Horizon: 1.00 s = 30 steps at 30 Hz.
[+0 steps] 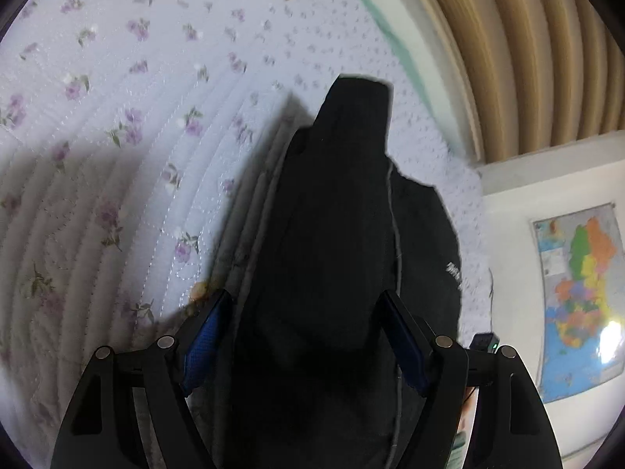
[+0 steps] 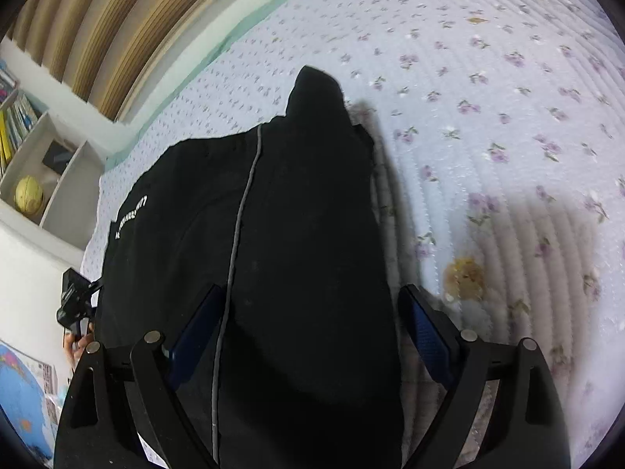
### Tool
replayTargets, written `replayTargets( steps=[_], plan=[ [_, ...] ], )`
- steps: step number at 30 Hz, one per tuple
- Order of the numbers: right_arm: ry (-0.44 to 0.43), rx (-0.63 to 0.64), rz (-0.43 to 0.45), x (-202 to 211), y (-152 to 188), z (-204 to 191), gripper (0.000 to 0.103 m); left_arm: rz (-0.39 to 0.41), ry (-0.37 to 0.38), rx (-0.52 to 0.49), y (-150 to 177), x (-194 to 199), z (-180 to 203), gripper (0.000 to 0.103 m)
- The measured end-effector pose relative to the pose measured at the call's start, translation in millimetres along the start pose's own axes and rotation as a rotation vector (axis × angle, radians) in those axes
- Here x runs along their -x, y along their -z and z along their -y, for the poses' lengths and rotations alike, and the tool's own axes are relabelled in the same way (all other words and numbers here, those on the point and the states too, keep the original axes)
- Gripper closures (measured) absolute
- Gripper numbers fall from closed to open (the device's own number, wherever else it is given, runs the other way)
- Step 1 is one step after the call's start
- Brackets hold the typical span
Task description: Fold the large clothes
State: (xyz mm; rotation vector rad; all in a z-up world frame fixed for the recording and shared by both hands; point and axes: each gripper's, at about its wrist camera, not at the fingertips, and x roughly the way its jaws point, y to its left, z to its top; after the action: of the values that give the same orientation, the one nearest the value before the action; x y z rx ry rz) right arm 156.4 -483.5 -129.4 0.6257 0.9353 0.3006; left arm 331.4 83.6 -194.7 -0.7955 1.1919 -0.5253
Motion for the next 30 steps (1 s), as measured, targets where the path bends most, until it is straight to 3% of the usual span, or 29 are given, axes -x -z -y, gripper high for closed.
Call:
replayTargets(
  steps=[2,4,7,11,15,17,19,20,21,24,30],
  plan=[
    [-0.024,0.032,-0.028,-1,3,-5,0.010,-0.028,0.028,-0.041,6,0,8,0.025],
    [-0.077,0.067,-0.079,-5,7,-10,0.009,-0.085,0.118,-0.073,10,-6,18,0.024],
    [-0.075,0.123,-0.099,-11,10,-19,0.009,-0.137,0.081,-0.056,8,-24,20,0.022],
    [-0.124,0.087,-0.126,-37,-6,-22,0.010,-0.175,0.143,0.070,-4,-47,12,0.022],
    [-0.105,0.121,-0.118,-47,-8,-35,0.011,-0.153,0.092,0.047,-3,-58,29,0.019],
    [-0.119,0.114,-0.080,-36,-3,-32,0.021,-0.122,0.093,0.026,1,-56,33,0.020],
    [-0.132,0.105,-0.029,-21,4,-31,0.038,-0.073,0.098,0.007,12,-45,36,0.041],
    [-0.129,0.111,-0.004,-11,9,-35,0.047,-0.049,0.110,-0.004,19,-38,39,0.056],
    [-0.127,0.123,0.015,-3,12,-40,0.053,-0.030,0.129,-0.007,26,-30,43,0.062],
    [-0.135,0.159,0.062,23,18,-61,0.064,0.032,0.202,-0.040,52,0,69,0.066],
    [-0.151,0.252,0.132,104,71,-122,0.070,0.090,0.282,-0.151,126,74,130,0.066]
  ],
)
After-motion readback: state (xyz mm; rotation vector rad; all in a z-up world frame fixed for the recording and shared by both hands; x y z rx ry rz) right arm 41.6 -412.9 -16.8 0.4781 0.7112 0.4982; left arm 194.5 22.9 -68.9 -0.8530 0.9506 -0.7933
